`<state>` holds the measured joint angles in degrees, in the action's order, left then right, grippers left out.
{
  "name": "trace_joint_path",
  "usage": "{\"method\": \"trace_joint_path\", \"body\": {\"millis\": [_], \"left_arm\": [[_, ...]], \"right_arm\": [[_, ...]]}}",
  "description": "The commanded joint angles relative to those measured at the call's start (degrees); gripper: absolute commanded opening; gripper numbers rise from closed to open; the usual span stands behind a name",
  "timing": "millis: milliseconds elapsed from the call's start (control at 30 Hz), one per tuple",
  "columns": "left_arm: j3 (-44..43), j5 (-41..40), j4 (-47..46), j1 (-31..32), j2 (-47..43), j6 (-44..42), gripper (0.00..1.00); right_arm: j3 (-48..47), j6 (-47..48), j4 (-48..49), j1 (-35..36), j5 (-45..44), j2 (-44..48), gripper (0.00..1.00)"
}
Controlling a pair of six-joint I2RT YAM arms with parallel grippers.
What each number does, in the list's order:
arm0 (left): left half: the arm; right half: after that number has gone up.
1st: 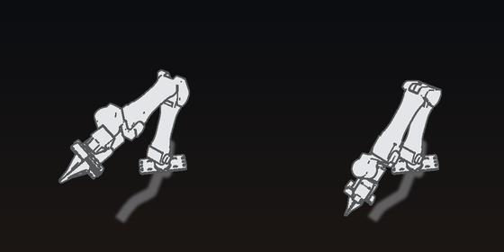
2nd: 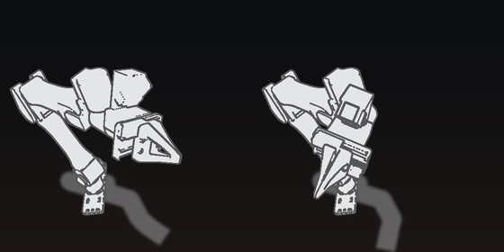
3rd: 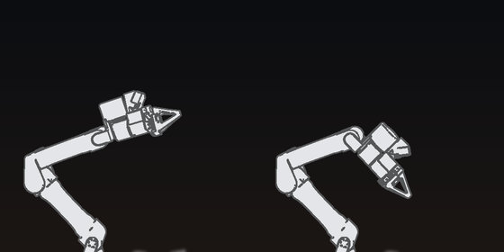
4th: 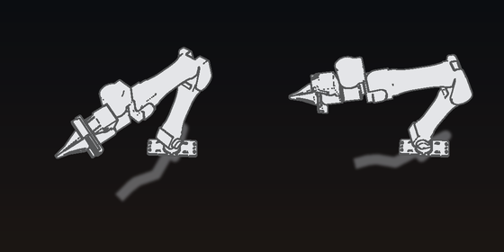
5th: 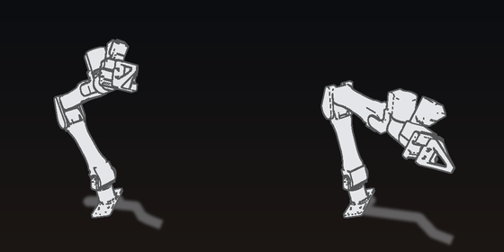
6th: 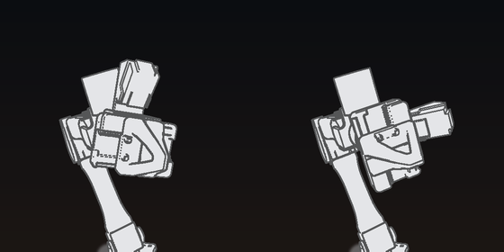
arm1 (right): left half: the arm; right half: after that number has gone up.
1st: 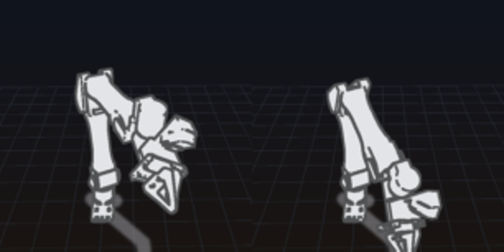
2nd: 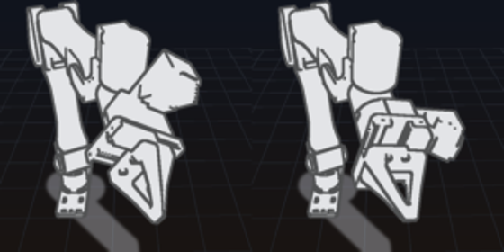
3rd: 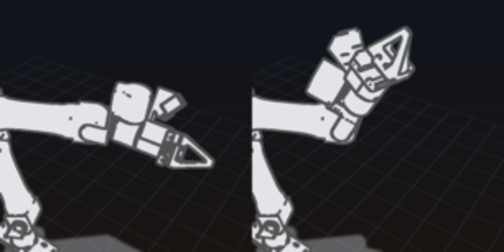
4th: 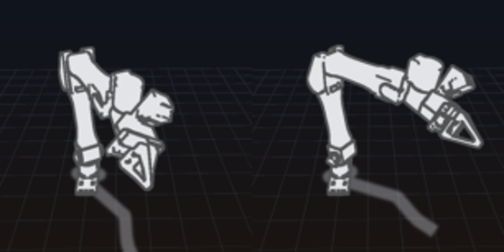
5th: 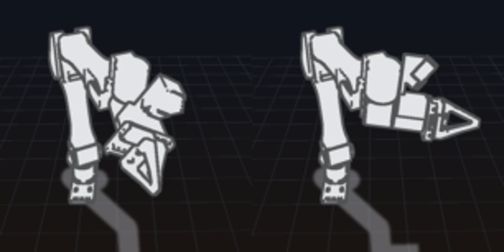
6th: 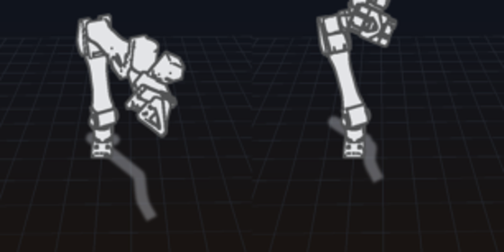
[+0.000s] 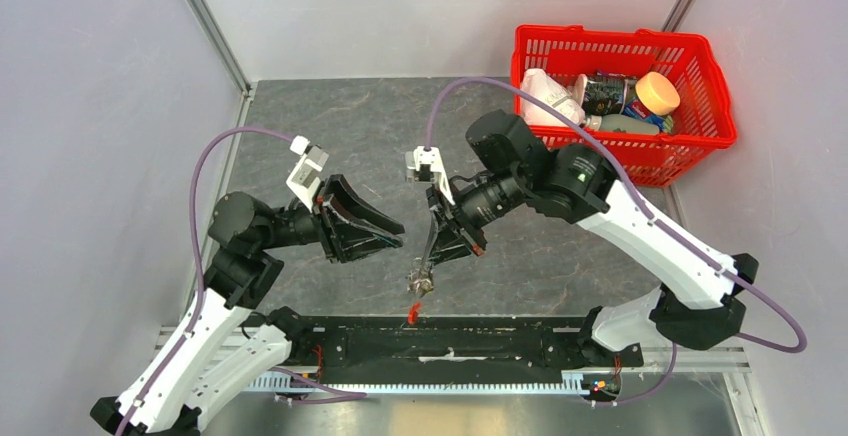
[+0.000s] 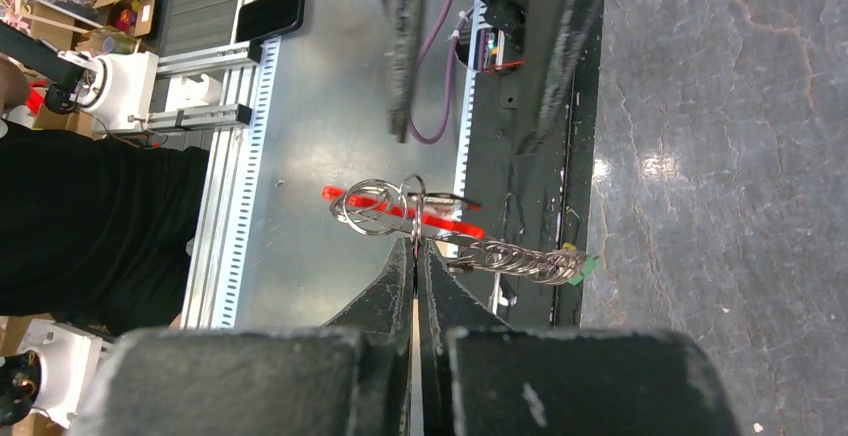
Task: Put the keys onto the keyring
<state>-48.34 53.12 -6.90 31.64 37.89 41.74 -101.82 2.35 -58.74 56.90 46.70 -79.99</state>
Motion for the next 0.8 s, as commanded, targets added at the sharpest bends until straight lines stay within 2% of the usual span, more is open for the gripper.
{"method": "trace_joint_path", "body": {"millis": [0, 767], "left_arm": [[0.4, 3.2, 0.2, 0.3, 0.0, 1.4, 0.42], [0.5, 10.6, 6.5, 0.4, 2.7, -0.9, 0.42]], "right_arm": [[-1.8, -1.5, -0.1, 0.3, 2.8, -1.2, 0.0], [-6.0, -2.3, 0.3, 0.3, 2.4, -5.6, 0.0]]}}
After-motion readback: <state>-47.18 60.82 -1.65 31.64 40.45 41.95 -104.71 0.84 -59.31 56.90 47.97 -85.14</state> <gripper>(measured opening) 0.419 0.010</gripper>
